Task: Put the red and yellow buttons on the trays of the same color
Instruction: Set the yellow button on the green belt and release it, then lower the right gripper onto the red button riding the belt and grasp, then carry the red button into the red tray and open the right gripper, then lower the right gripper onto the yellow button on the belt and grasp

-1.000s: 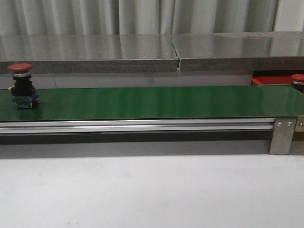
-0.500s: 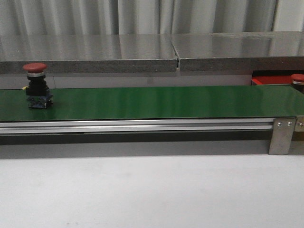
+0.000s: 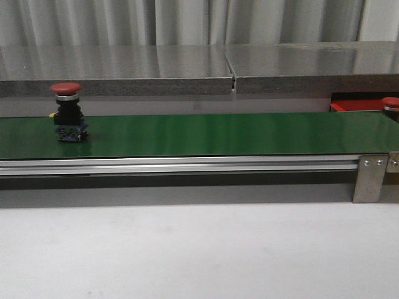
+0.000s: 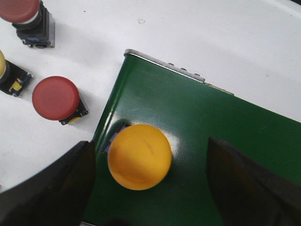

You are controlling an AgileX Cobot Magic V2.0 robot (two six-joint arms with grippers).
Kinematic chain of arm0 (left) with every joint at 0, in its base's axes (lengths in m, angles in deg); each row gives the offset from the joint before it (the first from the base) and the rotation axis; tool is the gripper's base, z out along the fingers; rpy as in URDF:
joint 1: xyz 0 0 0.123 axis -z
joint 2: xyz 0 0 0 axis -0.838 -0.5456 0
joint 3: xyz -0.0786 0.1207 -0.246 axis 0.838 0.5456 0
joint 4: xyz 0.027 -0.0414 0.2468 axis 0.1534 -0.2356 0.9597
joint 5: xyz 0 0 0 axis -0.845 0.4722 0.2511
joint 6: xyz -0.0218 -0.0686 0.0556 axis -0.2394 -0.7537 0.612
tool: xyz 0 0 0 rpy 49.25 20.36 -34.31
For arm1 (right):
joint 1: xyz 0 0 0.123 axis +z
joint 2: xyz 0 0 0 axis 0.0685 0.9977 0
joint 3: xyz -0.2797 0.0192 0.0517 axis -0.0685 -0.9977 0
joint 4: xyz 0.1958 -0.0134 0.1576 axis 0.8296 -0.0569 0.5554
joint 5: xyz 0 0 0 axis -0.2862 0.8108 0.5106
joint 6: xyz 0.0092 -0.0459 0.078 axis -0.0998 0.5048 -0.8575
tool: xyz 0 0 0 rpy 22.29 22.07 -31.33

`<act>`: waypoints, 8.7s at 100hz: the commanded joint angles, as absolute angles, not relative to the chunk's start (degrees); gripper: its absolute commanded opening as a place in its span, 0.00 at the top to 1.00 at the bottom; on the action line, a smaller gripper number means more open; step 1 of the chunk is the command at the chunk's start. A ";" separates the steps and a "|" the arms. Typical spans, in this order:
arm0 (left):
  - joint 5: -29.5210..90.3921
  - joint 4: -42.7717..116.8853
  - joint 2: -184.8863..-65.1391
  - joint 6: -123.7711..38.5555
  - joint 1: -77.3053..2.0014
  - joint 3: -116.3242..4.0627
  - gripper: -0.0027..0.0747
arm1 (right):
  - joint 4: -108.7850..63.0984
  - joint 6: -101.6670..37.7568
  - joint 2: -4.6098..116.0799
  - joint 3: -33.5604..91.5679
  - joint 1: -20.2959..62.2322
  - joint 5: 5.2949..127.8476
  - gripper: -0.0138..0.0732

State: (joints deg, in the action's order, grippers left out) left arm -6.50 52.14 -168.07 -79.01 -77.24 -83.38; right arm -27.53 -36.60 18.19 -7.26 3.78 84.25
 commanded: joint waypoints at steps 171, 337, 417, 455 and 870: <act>11.39 43.88 -104.18 -66.75 -46.25 -37.61 0.99 | -27.69 -35.96 18.68 -5.77 3.73 81.12 0.92; 11.57 43.48 -96.10 -66.75 -46.25 -33.37 0.99 | -18.80 -35.96 90.43 58.79 21.53 112.43 0.16; 11.57 43.48 -96.10 -66.75 -46.25 -33.37 0.99 | -20.45 -36.16 107.60 71.56 23.32 109.03 0.21; 11.57 43.48 -96.10 -66.75 -46.25 -33.37 0.99 | -21.86 -36.16 107.07 71.56 22.91 108.52 0.60; 11.57 43.48 -96.21 -66.75 -46.25 -33.37 0.99 | -16.74 -29.96 91.51 53.66 13.04 107.27 0.10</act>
State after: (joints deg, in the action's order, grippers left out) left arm 7.55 44.80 -96.01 -66.59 -46.70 -31.82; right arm -16.76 -30.79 91.85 49.07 11.76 105.68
